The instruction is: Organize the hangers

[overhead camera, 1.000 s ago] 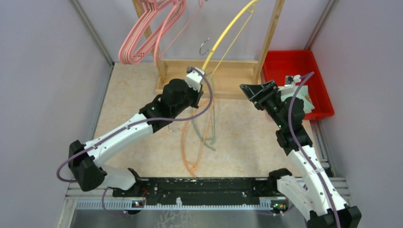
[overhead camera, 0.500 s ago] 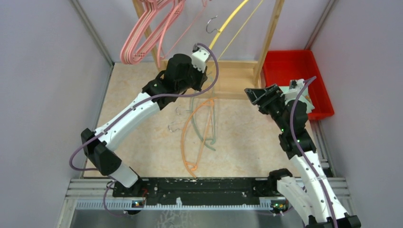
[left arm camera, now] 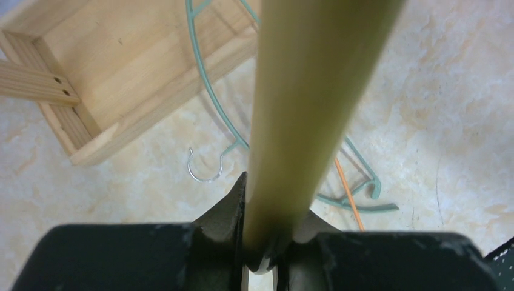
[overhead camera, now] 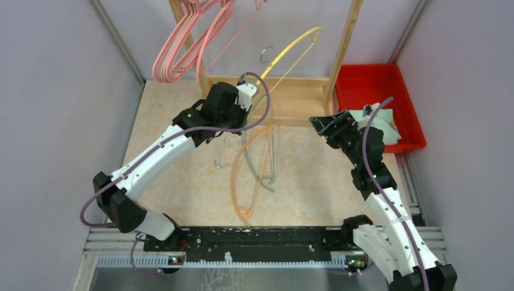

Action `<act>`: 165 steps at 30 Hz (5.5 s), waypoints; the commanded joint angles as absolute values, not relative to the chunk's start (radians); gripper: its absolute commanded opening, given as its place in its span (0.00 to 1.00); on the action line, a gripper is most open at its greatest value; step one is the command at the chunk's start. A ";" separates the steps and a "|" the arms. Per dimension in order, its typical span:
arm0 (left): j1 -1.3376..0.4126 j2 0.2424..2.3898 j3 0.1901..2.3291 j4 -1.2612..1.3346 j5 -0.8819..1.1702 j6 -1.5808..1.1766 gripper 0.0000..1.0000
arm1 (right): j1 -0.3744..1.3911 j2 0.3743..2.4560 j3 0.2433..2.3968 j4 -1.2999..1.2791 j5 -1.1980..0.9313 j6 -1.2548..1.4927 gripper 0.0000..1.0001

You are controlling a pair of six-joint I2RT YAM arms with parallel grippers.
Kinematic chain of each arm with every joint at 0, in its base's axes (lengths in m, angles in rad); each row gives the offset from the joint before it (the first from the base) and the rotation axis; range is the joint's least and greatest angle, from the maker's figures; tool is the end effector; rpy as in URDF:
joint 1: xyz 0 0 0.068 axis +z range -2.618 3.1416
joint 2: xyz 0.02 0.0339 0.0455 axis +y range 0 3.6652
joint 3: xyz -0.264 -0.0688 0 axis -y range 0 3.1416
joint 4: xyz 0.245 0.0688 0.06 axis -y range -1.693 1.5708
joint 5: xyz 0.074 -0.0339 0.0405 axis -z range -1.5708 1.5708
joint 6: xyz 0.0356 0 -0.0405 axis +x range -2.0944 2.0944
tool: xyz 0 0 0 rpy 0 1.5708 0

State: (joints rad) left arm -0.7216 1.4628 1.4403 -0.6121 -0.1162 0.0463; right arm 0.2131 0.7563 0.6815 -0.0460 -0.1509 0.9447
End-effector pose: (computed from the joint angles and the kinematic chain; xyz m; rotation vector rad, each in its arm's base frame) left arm 0.2474 -0.2122 0.3656 0.7678 2.0741 -0.2489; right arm 0.1798 0.0444 0.3230 0.5276 1.7120 0.9795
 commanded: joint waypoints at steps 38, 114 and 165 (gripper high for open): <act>-0.541 2.071 2.469 -0.745 0.052 -0.029 0.00 | 0.172 0.819 0.704 0.069 -0.187 0.946 0.66; -0.606 1.296 1.372 -0.569 0.103 -0.111 0.94 | 0.371 1.338 0.716 0.281 -0.474 0.741 0.56; -0.735 1.135 0.975 -0.369 0.165 -0.245 0.88 | 0.334 1.324 0.936 0.365 -0.431 0.724 0.00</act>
State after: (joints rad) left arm -0.7246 1.1660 0.9955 -0.4137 0.1356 -0.2317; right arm 0.3470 1.3743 0.8726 0.3794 -0.4515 0.7467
